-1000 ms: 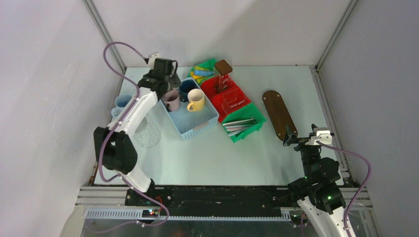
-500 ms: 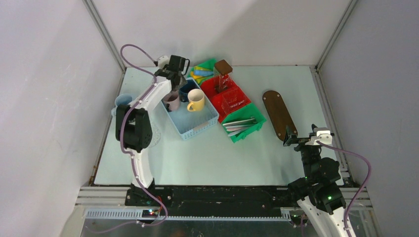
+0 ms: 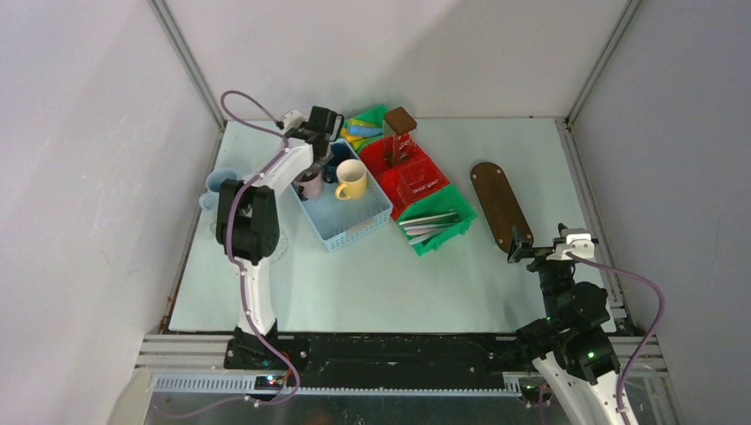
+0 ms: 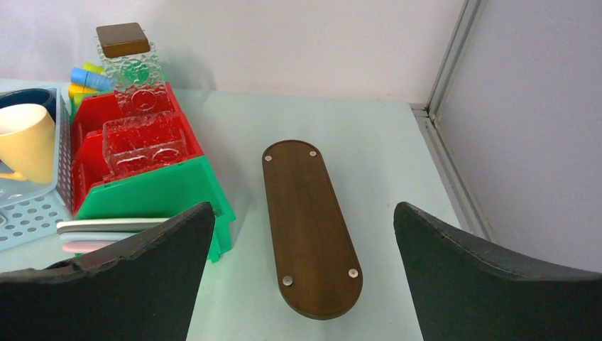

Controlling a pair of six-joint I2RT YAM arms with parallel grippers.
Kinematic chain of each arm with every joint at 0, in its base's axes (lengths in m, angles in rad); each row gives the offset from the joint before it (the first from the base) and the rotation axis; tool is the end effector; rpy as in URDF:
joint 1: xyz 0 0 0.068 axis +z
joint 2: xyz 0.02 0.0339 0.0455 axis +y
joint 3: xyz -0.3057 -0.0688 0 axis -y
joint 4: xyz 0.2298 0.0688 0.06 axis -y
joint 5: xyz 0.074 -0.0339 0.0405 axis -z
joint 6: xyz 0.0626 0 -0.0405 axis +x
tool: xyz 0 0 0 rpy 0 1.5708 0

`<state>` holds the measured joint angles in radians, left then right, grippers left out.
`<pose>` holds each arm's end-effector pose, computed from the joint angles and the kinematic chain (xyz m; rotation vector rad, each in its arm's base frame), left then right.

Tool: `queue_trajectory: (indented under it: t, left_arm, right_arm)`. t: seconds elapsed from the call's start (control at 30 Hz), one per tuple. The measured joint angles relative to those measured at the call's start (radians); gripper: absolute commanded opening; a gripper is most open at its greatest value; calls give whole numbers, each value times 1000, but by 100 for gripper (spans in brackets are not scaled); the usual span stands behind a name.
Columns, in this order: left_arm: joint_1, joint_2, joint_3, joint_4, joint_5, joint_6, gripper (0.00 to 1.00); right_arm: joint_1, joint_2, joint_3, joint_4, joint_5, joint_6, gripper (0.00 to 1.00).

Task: Prepare toiletry sets of a toothbrush and toothpaste on the tray
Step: Pick up the cup from the storage box.

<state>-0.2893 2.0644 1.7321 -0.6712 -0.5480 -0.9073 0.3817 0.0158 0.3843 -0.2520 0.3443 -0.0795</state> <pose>0.4599 -0.1029 0.2570 -0.9067 2.2010 0.1615 0.0442 -0.0050 0.2725 -0.0550 1.4601 -0.0039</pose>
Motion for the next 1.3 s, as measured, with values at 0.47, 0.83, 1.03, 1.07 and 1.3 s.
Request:
queue_trajectory:
  t: [0.47, 0.83, 1.03, 1.07, 1.3]
  left_arm:
    - [40, 62, 12, 39, 47, -63, 27]
    - [43, 45, 14, 51, 73, -60, 0]
    - [39, -31, 5, 30, 106, -13, 0]
    - [37, -47, 3, 27, 109, -4, 0]
    - [23, -183, -4, 9, 121, 90, 0]
  right_arm:
    - [0, 0, 0, 0, 0, 0, 100]
    - [0, 0, 0, 0, 0, 0, 100]
    - [0, 0, 1, 0, 0, 0, 100]
    - [0, 0, 2, 0, 0, 0, 100]
    - [0, 0, 6, -1, -1, 0, 100]
